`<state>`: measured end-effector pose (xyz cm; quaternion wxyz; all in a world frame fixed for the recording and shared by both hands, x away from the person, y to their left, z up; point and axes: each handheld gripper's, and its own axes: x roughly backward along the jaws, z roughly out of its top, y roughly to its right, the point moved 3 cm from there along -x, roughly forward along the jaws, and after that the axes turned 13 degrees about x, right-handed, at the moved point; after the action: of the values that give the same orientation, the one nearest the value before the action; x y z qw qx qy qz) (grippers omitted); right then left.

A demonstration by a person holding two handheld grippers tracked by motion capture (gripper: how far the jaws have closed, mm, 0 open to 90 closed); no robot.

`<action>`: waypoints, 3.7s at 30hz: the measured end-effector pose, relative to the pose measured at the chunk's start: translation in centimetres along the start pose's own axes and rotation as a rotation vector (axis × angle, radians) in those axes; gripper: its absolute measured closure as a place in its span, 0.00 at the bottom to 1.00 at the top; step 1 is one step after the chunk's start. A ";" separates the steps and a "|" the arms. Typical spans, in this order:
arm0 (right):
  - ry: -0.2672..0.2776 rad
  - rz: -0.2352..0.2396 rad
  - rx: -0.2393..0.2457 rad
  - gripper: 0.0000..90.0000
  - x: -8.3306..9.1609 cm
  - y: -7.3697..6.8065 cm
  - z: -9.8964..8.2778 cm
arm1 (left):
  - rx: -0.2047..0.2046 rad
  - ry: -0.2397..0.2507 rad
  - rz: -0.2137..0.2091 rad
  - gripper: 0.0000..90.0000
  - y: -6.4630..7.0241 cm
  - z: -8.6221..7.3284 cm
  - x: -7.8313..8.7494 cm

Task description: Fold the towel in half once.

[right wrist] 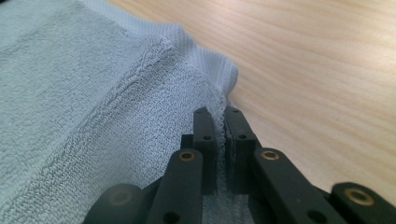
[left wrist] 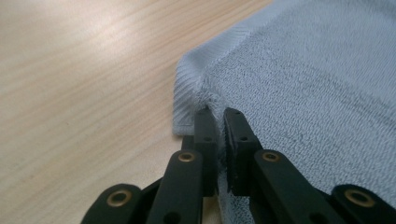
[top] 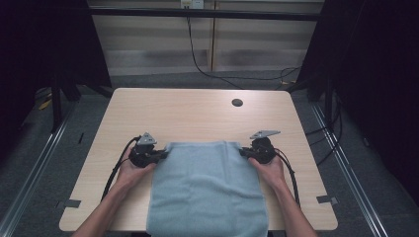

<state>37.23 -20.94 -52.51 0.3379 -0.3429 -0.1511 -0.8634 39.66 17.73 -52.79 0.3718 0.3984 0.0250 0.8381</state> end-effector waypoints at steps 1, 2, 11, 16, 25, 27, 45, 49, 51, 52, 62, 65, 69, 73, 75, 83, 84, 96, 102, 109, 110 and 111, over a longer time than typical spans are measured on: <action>0.001 0.004 -0.003 0.96 0.2 0.0 0.0 | 0.036 0.008 -0.022 0.95 -0.4 0.0 0.1; 0.017 0.011 -0.020 0.96 0.4 0.0 0.1 | 0.065 0.019 -0.019 0.95 -0.9 0.0 0.2; 0.175 -0.003 -0.028 0.96 4.3 3.5 6.8 | 0.080 0.178 -0.099 0.96 -0.5 6.6 4.0; 0.262 -0.053 -0.031 0.96 7.0 5.9 11.6 | 0.082 0.278 -0.093 0.96 -0.2 11.4 6.7; 0.368 -0.127 -0.033 0.96 11.1 8.6 18.4 | 0.042 0.401 -0.077 0.96 1.0 19.1 10.0; 0.381 -0.136 -0.027 0.96 11.6 8.8 18.9 | 0.030 0.413 -0.082 0.96 1.3 20.1 10.4; 0.386 0.074 0.110 0.96 17.0 -4.3 7.6 | -0.088 0.316 -0.234 0.96 7.4 5.6 13.9; 0.358 0.124 0.096 0.96 17.0 -6.5 4.9 | -0.098 0.249 -0.232 0.96 8.5 1.5 14.5; 0.271 0.168 0.088 0.96 15.8 -8.9 2.2 | -0.085 0.196 -0.217 0.96 8.8 -1.9 14.1; 0.235 0.180 0.094 0.96 15.3 -9.8 1.0 | -0.078 0.176 -0.215 0.96 8.9 -2.7 13.8; 0.018 0.260 -0.010 0.96 11.0 -13.1 -6.5 | 0.020 -0.020 -0.223 0.95 8.3 -10.4 9.8; -0.010 0.257 -0.018 0.96 10.1 -13.2 -7.2 | 0.007 -0.061 -0.216 0.95 8.3 -10.8 8.7; -0.042 0.198 0.003 0.96 9.3 -11.4 -7.0 | -0.034 -0.061 -0.168 0.95 7.7 -9.6 7.4; -0.041 0.170 -0.005 0.96 8.1 -9.6 -6.0 | -0.054 -0.050 -0.120 0.95 6.6 -7.4 5.7; -0.052 0.119 -0.006 0.96 6.6 -7.6 -4.8 | -0.033 -0.042 -0.110 0.95 5.6 -6.1 4.7; -0.067 0.041 -0.043 0.96 2.0 -1.6 -0.7 | 0.019 -0.019 -0.037 0.95 1.7 -0.7 0.7; -0.067 0.032 -0.041 0.96 1.5 -0.9 -0.3 | 0.019 -0.019 -0.037 0.95 1.7 -0.7 0.7; -0.035 -0.024 -0.123 0.96 -2.4 3.2 2.7 | 0.105 0.051 0.026 0.95 -2.3 3.5 -2.2; -0.030 -0.047 -0.152 0.96 -3.2 4.5 3.3 | 0.151 0.066 0.073 0.95 -3.1 5.0 -3.3; -0.005 -0.071 -0.115 0.96 -2.2 4.9 4.8 | 0.174 0.132 0.027 0.95 -3.3 6.6 -1.6; 0.053 -0.060 -0.120 0.96 -1.0 5.3 5.4 | 0.153 0.161 -0.002 0.95 -2.8 7.4 -0.2; 0.053 -0.060 -0.120 0.96 -1.0 5.3 5.4 | 0.153 0.161 -0.002 0.95 -2.8 7.4 -0.2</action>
<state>44.02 -21.65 -49.20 0.2946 -0.3352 -0.1001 -0.8893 46.50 17.74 -48.84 0.3380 0.3570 0.1193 0.8626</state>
